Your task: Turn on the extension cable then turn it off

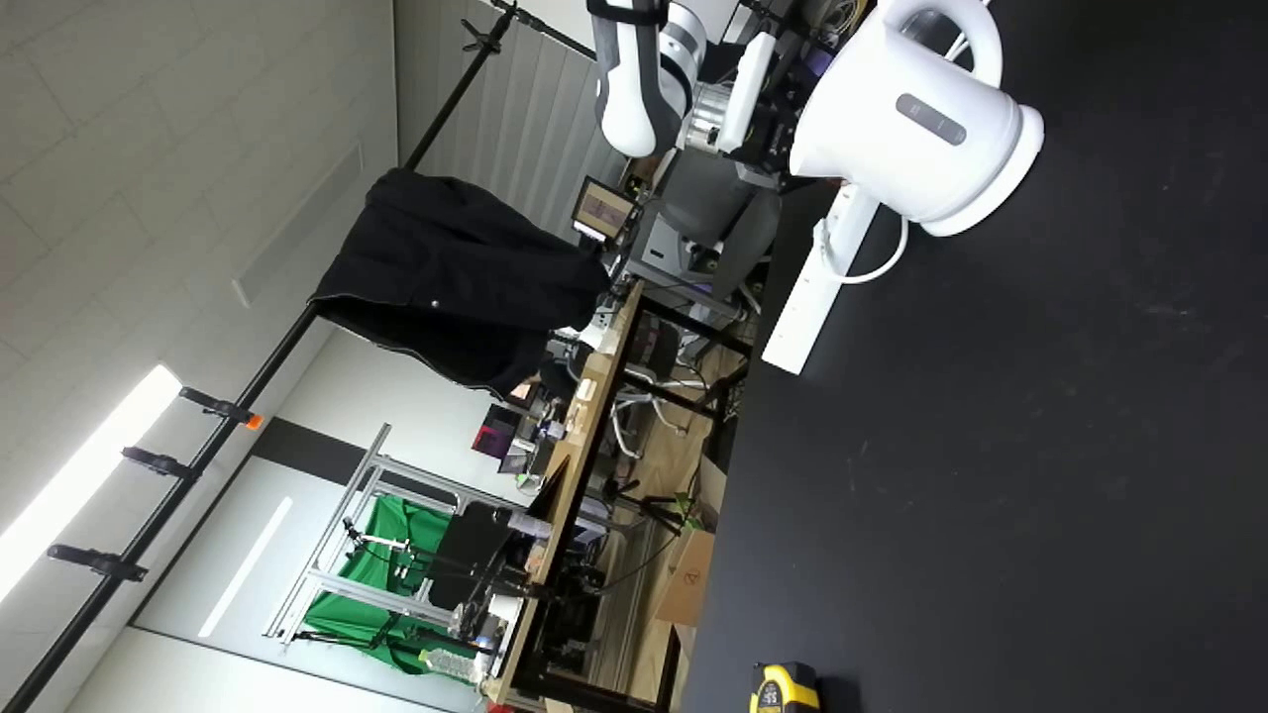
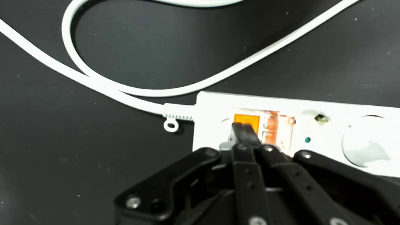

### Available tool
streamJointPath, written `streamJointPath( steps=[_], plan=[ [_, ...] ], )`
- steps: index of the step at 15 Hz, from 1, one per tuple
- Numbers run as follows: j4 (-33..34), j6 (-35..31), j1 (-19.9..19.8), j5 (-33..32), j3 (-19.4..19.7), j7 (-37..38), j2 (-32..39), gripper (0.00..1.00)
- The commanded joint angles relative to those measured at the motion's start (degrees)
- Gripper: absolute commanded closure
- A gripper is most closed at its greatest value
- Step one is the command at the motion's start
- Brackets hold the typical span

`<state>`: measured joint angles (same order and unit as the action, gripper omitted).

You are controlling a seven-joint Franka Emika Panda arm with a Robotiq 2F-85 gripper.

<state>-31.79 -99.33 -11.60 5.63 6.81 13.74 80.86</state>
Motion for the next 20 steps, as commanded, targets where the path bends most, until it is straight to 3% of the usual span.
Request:
streamJointPath(
  steps=[1,9,20],
  plan=[
    [-0.28,-5.76,0.16,-0.08,0.67,3.04,5.62,1.0],
    [-0.15,-1.97,0.1,-0.27,0.59,0.42,1.61,1.0],
    [-1.28,-7.32,0.38,-0.18,0.42,-1.91,-0.51,1.0]
  ],
)
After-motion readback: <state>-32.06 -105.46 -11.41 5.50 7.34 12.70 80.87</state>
